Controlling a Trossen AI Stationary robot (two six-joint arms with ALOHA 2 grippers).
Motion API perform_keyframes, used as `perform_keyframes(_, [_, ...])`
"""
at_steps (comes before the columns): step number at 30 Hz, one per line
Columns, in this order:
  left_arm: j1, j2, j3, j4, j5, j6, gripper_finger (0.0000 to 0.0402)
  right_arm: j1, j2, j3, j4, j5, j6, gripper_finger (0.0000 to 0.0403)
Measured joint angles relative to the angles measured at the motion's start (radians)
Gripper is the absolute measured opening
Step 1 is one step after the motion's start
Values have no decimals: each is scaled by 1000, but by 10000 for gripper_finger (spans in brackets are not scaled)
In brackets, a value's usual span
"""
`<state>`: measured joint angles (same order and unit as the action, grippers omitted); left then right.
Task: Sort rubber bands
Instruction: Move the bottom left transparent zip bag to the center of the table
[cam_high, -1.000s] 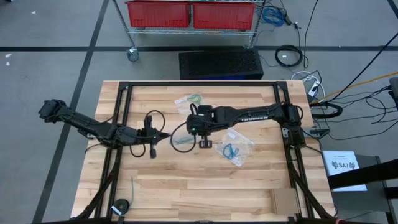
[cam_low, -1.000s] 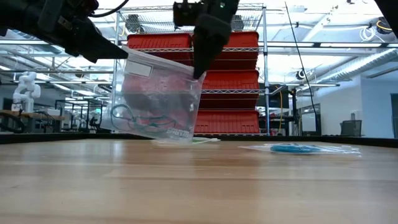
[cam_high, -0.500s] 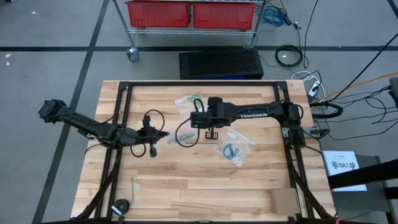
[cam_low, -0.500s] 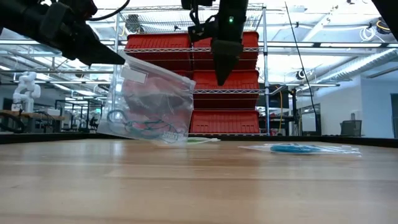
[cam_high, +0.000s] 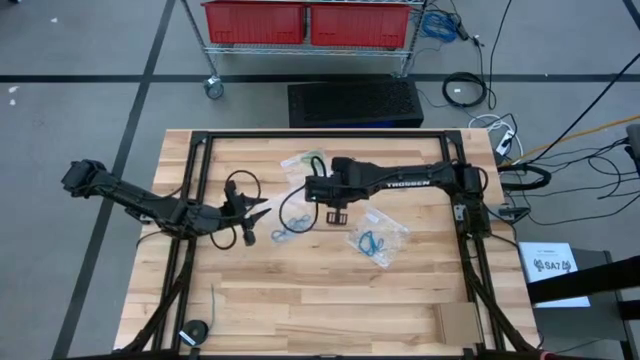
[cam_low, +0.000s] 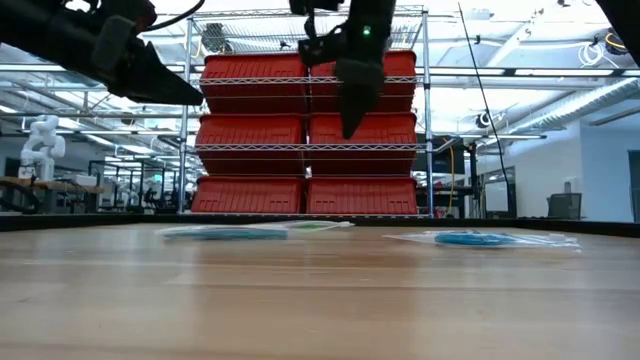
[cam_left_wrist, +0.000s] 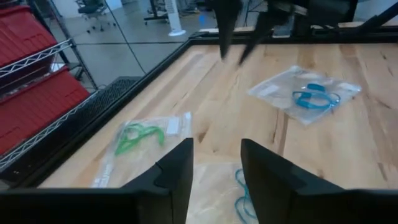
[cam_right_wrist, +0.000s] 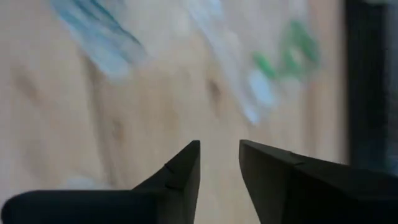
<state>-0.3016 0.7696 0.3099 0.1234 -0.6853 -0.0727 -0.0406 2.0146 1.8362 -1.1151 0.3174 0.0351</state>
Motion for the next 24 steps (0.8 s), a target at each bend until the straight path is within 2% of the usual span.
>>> perform_keyframes(3, [-2,-7,0,0,2,0,141,1,0,-80,178,-112,-29,86])
perform_keyframes(6, [-2,-15,0,-1,46,0,123,11,1,-207,417,-144,-71,40])
perform_keyframes(8, [-2,-19,0,-1,70,0,103,13,1,-293,589,-173,-81,11])
perform_keyframes(10, [-2,-19,0,-2,84,0,77,6,2,-364,742,-230,-79,8])
perform_keyframes(13, [-2,-19,0,-4,111,0,31,2,16,-443,917,-244,-78,3])
perform_keyframes(15, [-2,-19,0,-3,121,0,9,-3,49,-466,957,-241,-76,2])
perform_keyframes(20, [-2,-19,1,-4,128,0,10,-21,145,-465,1008,-236,-72,1])
perform_keyframes(24, [-2,-19,1,-8,129,-2,10,-10,157,-463,971,-237,58,1])
